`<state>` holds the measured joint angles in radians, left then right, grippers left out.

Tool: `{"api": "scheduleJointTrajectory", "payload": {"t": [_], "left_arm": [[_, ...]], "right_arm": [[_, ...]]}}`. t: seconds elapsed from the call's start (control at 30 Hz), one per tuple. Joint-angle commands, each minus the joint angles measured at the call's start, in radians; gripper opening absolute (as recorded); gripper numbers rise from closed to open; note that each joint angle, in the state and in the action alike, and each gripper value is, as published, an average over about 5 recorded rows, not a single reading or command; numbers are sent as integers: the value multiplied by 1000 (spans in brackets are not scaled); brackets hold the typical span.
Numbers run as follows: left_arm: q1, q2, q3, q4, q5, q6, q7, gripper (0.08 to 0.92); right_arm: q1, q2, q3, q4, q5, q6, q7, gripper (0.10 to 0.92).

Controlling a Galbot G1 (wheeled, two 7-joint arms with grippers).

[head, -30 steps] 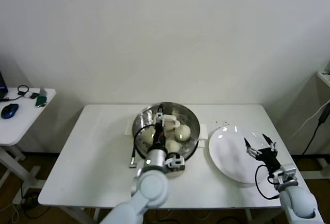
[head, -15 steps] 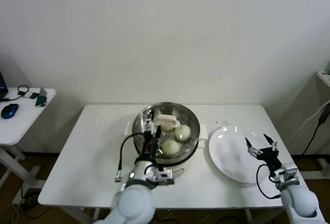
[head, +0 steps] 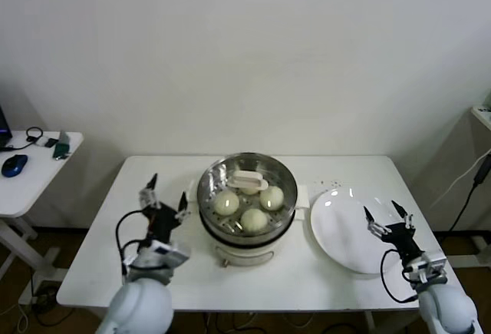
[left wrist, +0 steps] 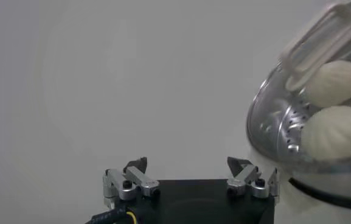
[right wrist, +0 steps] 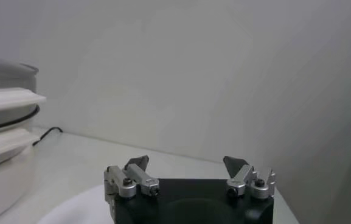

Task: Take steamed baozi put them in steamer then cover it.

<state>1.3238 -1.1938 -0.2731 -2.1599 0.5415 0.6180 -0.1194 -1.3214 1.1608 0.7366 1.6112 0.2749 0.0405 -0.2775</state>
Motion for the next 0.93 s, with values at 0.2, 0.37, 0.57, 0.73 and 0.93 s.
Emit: {"api": "scheduleJointTrajectory", "payload": {"t": [0.2,0.37,0.57,0.73,0.93], "left_arm": [[329,-185,-450,208,-572,-830,-29,823],[346,-200,-444,245,-572,-842,-17,823],[354,-211,-442,246,-591,-837,35,823],[352,-210,-433,231,-605,-820,55,823],[343,-209,-427,230,-608,-816,74,823]], "right_arm": [[-88,70,4,75,3,54,-16,823],[-90,73,2,71,-3,65,-15,823],[-90,74,1,67,-1,72,-15,823],[-84,78,-2,63,0,75,-15,823],[-88,93,-2,60,-10,83,-19,823]]}}
